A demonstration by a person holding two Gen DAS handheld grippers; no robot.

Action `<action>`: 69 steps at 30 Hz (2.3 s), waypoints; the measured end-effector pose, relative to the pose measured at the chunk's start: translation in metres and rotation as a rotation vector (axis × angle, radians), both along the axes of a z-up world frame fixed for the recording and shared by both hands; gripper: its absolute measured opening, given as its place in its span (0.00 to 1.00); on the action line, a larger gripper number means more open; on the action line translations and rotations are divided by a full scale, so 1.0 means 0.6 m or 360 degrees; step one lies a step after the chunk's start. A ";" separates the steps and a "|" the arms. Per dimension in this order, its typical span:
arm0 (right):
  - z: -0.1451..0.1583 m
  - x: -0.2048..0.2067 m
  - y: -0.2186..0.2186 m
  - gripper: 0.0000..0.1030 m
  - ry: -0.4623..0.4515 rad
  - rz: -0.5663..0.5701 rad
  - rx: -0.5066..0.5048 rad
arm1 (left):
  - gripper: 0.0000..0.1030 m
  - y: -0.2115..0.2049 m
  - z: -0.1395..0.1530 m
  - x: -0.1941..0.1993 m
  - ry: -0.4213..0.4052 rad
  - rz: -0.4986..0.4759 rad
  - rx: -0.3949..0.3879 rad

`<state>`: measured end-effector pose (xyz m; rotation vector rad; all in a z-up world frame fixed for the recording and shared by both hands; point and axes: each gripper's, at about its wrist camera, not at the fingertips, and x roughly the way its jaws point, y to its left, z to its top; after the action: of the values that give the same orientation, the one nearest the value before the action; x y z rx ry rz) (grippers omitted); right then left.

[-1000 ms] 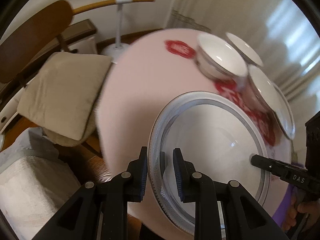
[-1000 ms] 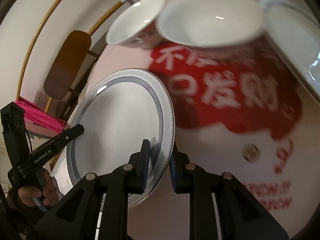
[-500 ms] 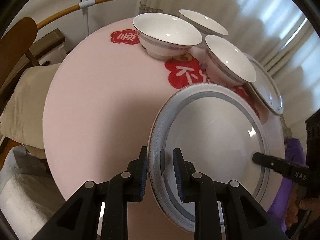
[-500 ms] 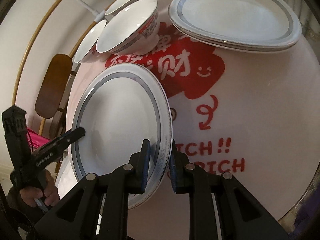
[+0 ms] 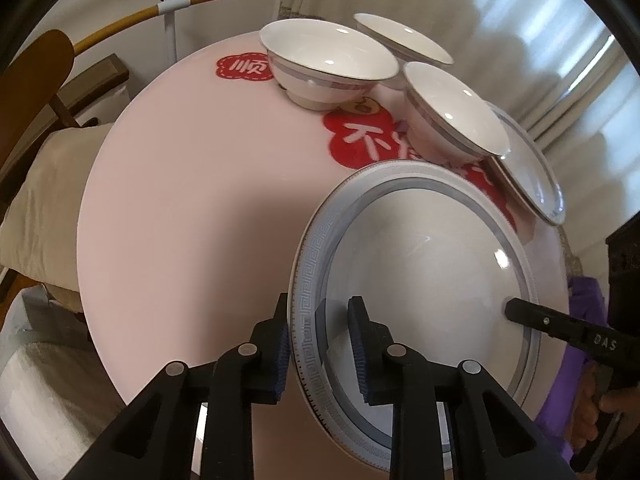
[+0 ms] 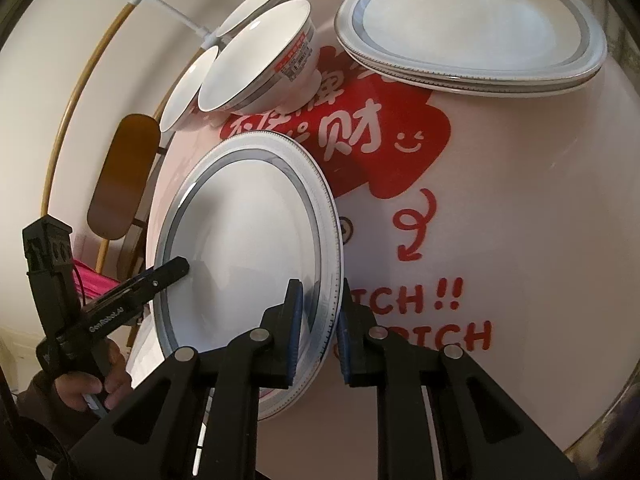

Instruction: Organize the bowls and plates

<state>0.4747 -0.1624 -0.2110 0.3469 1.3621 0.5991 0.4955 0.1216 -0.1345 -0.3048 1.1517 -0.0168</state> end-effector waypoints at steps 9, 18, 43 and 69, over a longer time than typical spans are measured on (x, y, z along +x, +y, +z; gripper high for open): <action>0.031 -0.017 -0.050 0.15 0.0004 -0.0011 -0.0036 | 0.20 -0.047 0.040 -0.008 -0.0033 -0.0130 -0.0062; 0.085 -0.032 -0.115 0.16 -0.0052 -0.0084 -0.0067 | 0.20 -0.096 0.093 -0.001 -0.0143 -0.0241 -0.0111; 0.106 0.205 -0.264 0.17 -0.0150 0.0221 -0.0098 | 0.20 -0.319 0.118 0.148 -0.0207 0.0106 -0.0075; 0.038 0.369 -0.250 0.19 -0.0080 0.0431 -0.0222 | 0.20 -0.407 0.038 0.312 -0.0021 0.0347 -0.0024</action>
<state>0.6961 -0.3123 -0.1883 0.0335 1.4047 0.7267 0.6828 -0.1228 -0.1118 -0.4415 1.1003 0.1643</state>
